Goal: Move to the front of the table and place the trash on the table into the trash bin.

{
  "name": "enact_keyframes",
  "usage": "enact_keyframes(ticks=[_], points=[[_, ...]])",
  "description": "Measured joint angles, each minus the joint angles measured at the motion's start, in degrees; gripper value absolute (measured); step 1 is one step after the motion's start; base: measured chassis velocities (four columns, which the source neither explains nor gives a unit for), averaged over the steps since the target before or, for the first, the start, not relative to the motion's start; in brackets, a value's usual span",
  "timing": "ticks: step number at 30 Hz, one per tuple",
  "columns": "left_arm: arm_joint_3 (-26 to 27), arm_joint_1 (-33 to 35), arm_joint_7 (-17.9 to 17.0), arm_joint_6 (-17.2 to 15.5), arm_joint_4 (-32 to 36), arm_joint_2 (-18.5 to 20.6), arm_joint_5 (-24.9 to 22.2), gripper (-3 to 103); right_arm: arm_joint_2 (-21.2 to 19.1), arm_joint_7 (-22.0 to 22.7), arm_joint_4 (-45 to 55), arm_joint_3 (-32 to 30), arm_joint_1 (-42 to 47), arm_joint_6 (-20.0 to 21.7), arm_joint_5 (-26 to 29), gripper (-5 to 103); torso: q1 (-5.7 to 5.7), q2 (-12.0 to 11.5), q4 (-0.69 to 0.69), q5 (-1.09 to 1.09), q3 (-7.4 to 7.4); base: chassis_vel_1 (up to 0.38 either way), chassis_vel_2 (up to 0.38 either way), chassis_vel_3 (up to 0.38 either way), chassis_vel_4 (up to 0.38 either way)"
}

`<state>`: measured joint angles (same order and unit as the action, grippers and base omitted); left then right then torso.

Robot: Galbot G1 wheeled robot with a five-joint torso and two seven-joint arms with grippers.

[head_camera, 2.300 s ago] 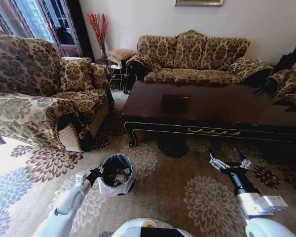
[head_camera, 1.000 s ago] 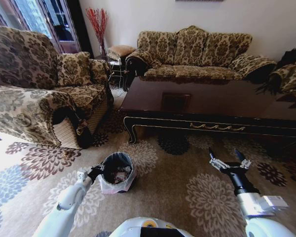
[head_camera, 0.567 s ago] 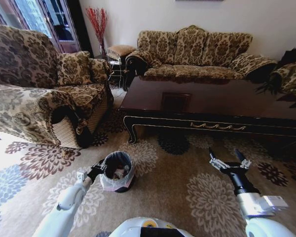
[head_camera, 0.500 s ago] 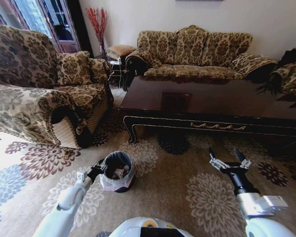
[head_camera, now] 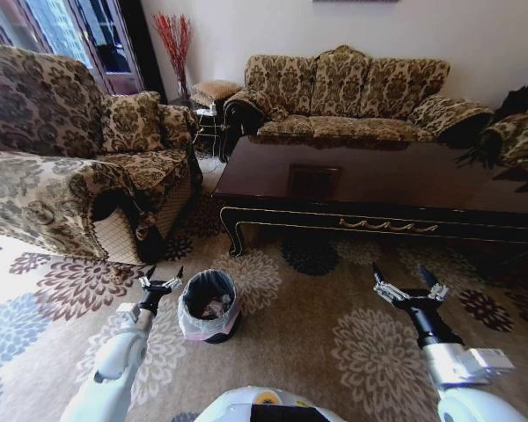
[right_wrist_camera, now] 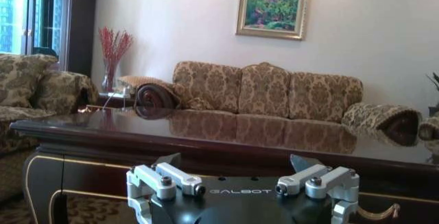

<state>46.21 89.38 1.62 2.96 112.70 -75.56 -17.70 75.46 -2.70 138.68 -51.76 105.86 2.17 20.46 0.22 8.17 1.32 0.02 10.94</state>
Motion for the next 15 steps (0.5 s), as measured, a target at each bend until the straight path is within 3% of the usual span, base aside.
enact_keyframes(ticks=[5, 15], points=[[0.23, 4.29, -0.67, 4.10, 3.05, -4.41, 5.86, 100, 0.00, 0.00, 0.00, 0.00, 0.00, 0.00, 0.00, 100, 0.01, 0.05, 0.00, -0.01, 0.04, 0.000, 0.000, 0.000, 0.000], [0.11, 7.27, -2.10, 6.78, 4.67, -7.41, 10.65, 100, 0.00, 0.00, 0.00, 0.00, 0.00, 0.00, 0.00, 100, 0.04, 0.12, -0.02, -0.02, 0.10, -0.013, -0.014, 0.013, 0.012]])
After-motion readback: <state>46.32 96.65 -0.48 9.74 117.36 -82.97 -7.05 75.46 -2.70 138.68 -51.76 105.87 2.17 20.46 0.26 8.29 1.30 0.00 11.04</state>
